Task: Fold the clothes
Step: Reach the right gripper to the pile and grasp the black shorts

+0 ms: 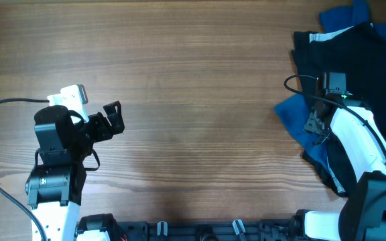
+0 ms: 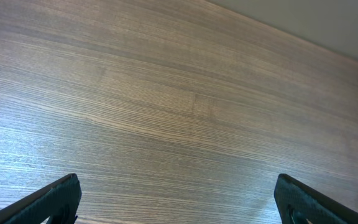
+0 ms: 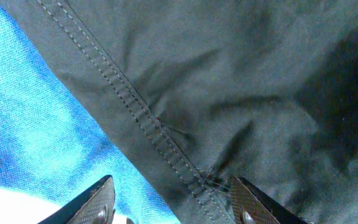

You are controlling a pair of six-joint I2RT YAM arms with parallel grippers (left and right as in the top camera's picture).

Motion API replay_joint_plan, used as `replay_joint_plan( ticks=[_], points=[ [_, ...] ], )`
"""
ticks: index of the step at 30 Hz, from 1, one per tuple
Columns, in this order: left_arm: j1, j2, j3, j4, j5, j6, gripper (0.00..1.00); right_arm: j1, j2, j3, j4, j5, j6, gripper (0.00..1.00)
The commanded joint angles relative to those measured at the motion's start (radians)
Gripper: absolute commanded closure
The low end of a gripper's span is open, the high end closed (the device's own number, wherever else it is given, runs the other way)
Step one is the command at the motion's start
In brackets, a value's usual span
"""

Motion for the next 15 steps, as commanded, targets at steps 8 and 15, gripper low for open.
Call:
replay_joint_plan(
  ticks=[8,15],
  points=[
    [-0.005,-0.002,0.022,0.0,-0.002,-0.006,0.0,-0.005,0.01,0.014,-0.058,0.012,0.008,0.38],
    [-0.005,-0.002,0.022,0.0,-0.002,-0.006,0.0,-0.009,0.011,-0.04,-0.014,0.016,0.012,0.42]
  ],
)
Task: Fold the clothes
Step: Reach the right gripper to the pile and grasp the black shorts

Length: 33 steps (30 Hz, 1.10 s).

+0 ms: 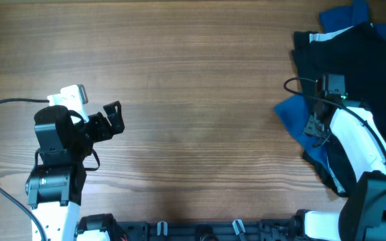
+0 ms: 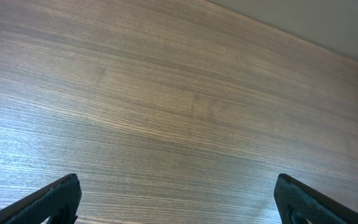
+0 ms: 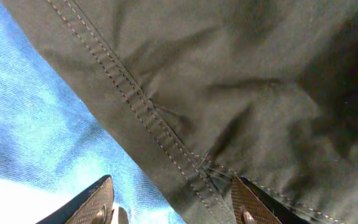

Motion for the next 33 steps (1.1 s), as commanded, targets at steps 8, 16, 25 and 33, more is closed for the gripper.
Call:
replay_joint_plan(
  ticks=[8,16,25,33],
  points=[
    [-0.005,-0.002,0.022,0.0,-0.002,-0.006,0.0,-0.043,0.011,-0.042,0.029,0.016,0.034,0.51],
    [-0.005,-0.002,0.022,0.0,-0.002,-0.006,0.0,-0.043,0.011,-0.04,0.029,-0.013,0.032,0.96],
    [-0.005,0.0,0.022,0.0,-0.003,-0.006,0.0,-0.043,-0.171,0.261,-0.145,-0.354,-0.285,0.96],
    [-0.005,0.001,0.022,0.0,-0.003,-0.006,0.0,0.108,-0.185,0.262,-0.211,-0.713,-0.309,0.96]
  ],
)
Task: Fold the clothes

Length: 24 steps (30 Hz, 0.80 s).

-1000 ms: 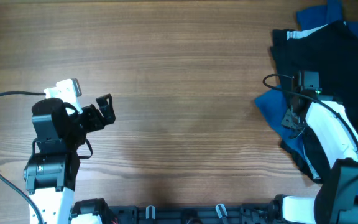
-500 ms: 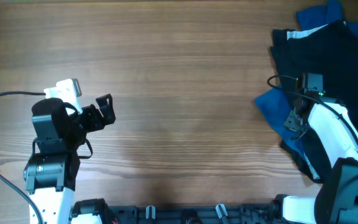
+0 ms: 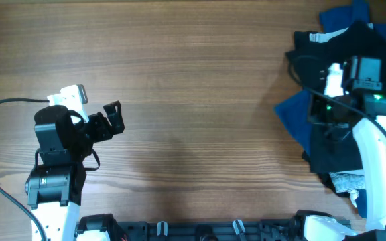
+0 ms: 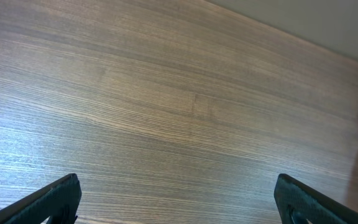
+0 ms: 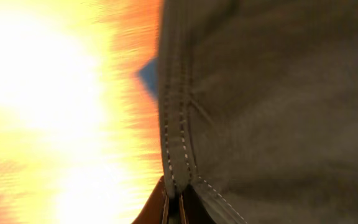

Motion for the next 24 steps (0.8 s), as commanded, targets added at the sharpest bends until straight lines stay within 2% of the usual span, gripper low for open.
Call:
replay_joint_plan(
  ticks=[1,6,10,11,12,13,14,16,17,19,20,24],
  points=[
    [-0.005,0.001,0.021,0.001,-0.003,-0.006,0.0,0.169,0.004,0.01,0.03,-0.223,-0.008,0.96],
    [-0.005,0.001,0.021,0.002,-0.002,-0.006,0.0,0.459,0.071,0.01,0.245,-0.182,0.165,0.96],
    [-0.005,0.001,0.021,0.002,-0.002,-0.006,0.0,0.58,0.231,0.01,0.443,-0.163,0.334,0.95],
    [-0.005,0.001,0.021,0.002,-0.002,-0.006,0.0,0.595,0.269,0.01,0.488,-0.168,0.361,0.89],
    [-0.005,0.001,0.021,0.002,-0.002,-0.006,0.0,0.605,0.294,0.01,0.519,-0.18,0.38,0.74],
    [-0.005,0.001,0.021,0.002,-0.002,-0.006,0.0,0.614,0.319,0.01,0.55,-0.209,0.382,0.66],
    [-0.005,0.001,0.021,0.003,-0.003,-0.006,0.0,0.616,0.328,0.01,0.565,-0.216,0.38,0.47],
    [-0.005,0.001,0.021,0.016,-0.001,-0.006,0.0,0.613,0.319,0.01,0.584,-0.206,0.371,0.3],
    [-0.005,0.001,0.021,0.016,-0.001,-0.006,0.0,0.604,0.3,0.011,0.587,-0.192,0.369,0.24],
    [-0.005,0.001,0.021,0.017,0.055,-0.006,0.0,0.583,0.233,0.011,0.573,-0.119,0.369,0.21],
    [-0.005,0.007,0.021,0.018,0.106,-0.007,0.05,0.568,0.195,0.011,0.56,-0.076,0.373,0.18],
    [-0.02,0.101,0.021,0.018,0.233,-0.172,0.11,0.486,0.042,0.011,0.521,-0.003,0.368,0.11]
  ],
)
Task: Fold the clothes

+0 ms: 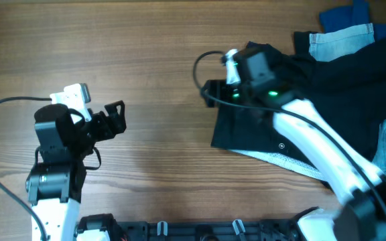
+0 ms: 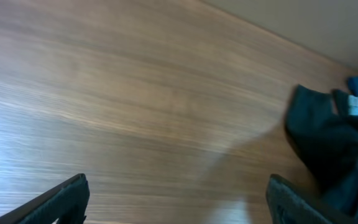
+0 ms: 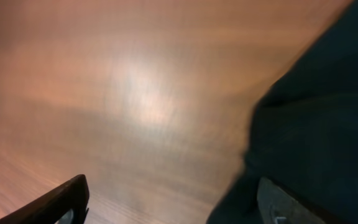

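Observation:
A dark garment (image 1: 293, 114) lies spread from the table's middle to the right edge; its left corner (image 1: 223, 137) is nearest the centre. My right gripper (image 1: 212, 90) hovers at the garment's upper left edge. It is open, with its fingers wide apart over bare wood (image 3: 173, 199) and the dark cloth (image 3: 316, 124) beside the right finger. Far to the left, my left gripper (image 1: 116, 115) is open and holds nothing (image 2: 176, 196). In the left wrist view, the dark garment (image 2: 328, 149) shows far off at the right.
A light blue denim piece (image 1: 344, 37) and a bright blue cloth (image 1: 347, 13) lie at the back right, partly under the dark garment. A pale grey-blue cloth is at the right edge. Bare wooden table (image 1: 166, 53) spans left and centre.
My right gripper was shut on the dark garment's seam at the right of the table. Now it is open near the centre, and the garment lies spread leftward there. The left arm has barely shifted.
My right gripper first stood open over the dark garment's stitched seam, in the pile at the right. It was then shut on that seam. Now the garment lies pulled out toward the table's middle, uncovering the denim piece, and the gripper is open. The left arm stayed put.

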You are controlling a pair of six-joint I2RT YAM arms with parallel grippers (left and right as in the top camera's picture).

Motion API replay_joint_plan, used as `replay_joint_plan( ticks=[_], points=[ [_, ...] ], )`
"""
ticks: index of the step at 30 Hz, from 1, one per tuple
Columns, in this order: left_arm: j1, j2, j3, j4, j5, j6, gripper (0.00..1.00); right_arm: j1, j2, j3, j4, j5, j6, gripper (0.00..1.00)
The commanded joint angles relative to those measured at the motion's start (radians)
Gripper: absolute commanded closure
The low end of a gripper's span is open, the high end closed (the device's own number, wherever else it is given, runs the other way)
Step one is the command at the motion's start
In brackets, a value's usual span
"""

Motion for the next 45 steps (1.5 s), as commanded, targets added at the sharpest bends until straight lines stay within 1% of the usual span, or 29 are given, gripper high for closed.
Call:
replay_joint_plan(
  ticks=[1,3,5,6,7,8,10,11,14,15,18,19,20,21,23,24,25,27,29,30,33,35,37,38,39,40,42,43,45],
  points=[
    [-0.039,0.109,0.017,0.009,0.147,-0.147,0.13,-0.077,-0.144,0.011,-0.04,0.076,-0.005,0.11],
    [-0.097,0.192,0.017,0.03,0.183,-0.182,0.15,-0.113,-0.175,0.011,-0.092,0.075,-0.028,0.08],
    [-0.178,0.277,0.017,0.071,0.187,-0.186,0.18,-0.125,-0.178,0.011,-0.146,0.04,-0.098,0.08],
    [-0.212,0.309,0.017,0.095,0.187,-0.19,0.18,-0.124,-0.178,0.011,-0.179,0.059,-0.104,0.08],
    [-0.261,0.349,0.017,0.132,0.187,-0.2,0.17,-0.124,-0.178,0.011,-0.21,0.095,-0.095,0.07],
    [-0.311,0.39,0.017,0.174,0.187,-0.218,0.16,-0.124,-0.178,0.011,-0.257,0.171,-0.06,0.03],
    [-0.403,0.468,0.017,0.253,0.187,-0.273,0.15,-0.124,-0.178,0.011,-0.304,0.272,0.007,0.01],
    [-0.447,0.508,0.017,0.29,0.186,-0.319,0.15,-0.124,-0.178,0.011,-0.327,0.307,0.035,0.01],
    [-0.571,0.645,0.017,0.373,0.186,-0.57,0.15,-0.124,-0.178,0.011,-0.364,0.341,0.093,0.01],
    [-0.606,0.691,0.017,0.401,0.185,-0.626,0.15,-0.124,-0.178,0.011,-0.364,0.342,0.094,0.01],
    [-0.681,0.801,0.017,0.467,0.186,-0.705,0.16,-0.124,-0.178,0.011,-0.364,0.342,0.111,0.01],
    [-0.706,0.838,0.017,0.495,0.186,-0.737,0.19,-0.124,-0.178,0.011,-0.365,0.342,0.111,0.01],
    [-0.732,0.871,0.017,0.522,0.187,-0.766,0.31,-0.124,-0.178,0.011,-0.368,0.342,0.11,0.01],
    [-0.771,0.901,0.017,0.541,0.186,-0.792,0.34,-0.124,-0.178,0.011,-0.369,0.345,0.109,0.0],
    [-0.803,0.909,0.017,0.549,0.169,-0.791,0.39,-0.125,-0.178,0.011,-0.368,0.35,0.109,0.0],
    [-0.807,0.909,0.017,0.557,0.162,-0.791,0.46,-0.125,-0.178,0.011,-0.368,0.35,0.109,0.01],
    [-0.808,0.909,0.017,0.574,0.16,-0.791,0.55,-0.124,-0.178,0.011,-0.368,0.351,0.109,0.0],
    [-0.808,0.909,0.017,0.589,0.159,-0.79,0.71,-0.124,-0.178,0.011,-0.368,0.353,0.109,0.0],
    [-0.808,0.909,0.017,0.588,0.159,-0.791,0.96,-0.124,-0.178,0.011,-0.368,0.354,0.109,0.01],
    [-0.808,0.909,0.017,0.589,0.159,-0.79,0.96,-0.124,-0.178,0.011,-0.369,0.354,0.109,0.0],
    [-0.763,0.882,0.017,0.546,0.168,-0.737,0.96,-0.125,-0.178,0.011,-0.383,0.381,0.109,0.0],
    [-0.666,0.811,0.017,0.428,0.171,-0.642,0.96,-0.125,-0.178,0.011,-0.391,0.399,0.108,0.0],
    [-0.498,0.705,0.019,0.292,0.171,-0.483,0.96,-0.125,-0.178,0.011,-0.391,0.402,0.109,0.01],
    [-0.385,0.646,0.028,0.225,0.163,-0.397,0.96,-0.125,-0.178,0.011,-0.39,0.402,0.109,0.01],
    [-0.275,0.6,0.042,0.183,0.143,-0.34,0.96,-0.125,-0.178,0.011,-0.39,0.402,0.108,0.01],
    [-0.114,0.55,0.071,0.168,0.123,-0.305,0.96,-0.125,-0.178,0.011,-0.39,0.402,0.109,0.01],
    [0.07,0.525,0.117,0.205,0.123,-0.305,0.96,-0.125,-0.178,0.011,-0.39,0.401,0.109,0.0],
    [0.17,0.525,0.152,0.225,0.134,-0.308,0.81,-0.125,-0.178,0.011,-0.389,0.401,0.109,0.0],
    [0.252,0.526,0.164,0.242,0.191,-0.308,0.0,-0.124,-0.178,0.011,-0.389,0.401,0.11,0.0]
  ],
)
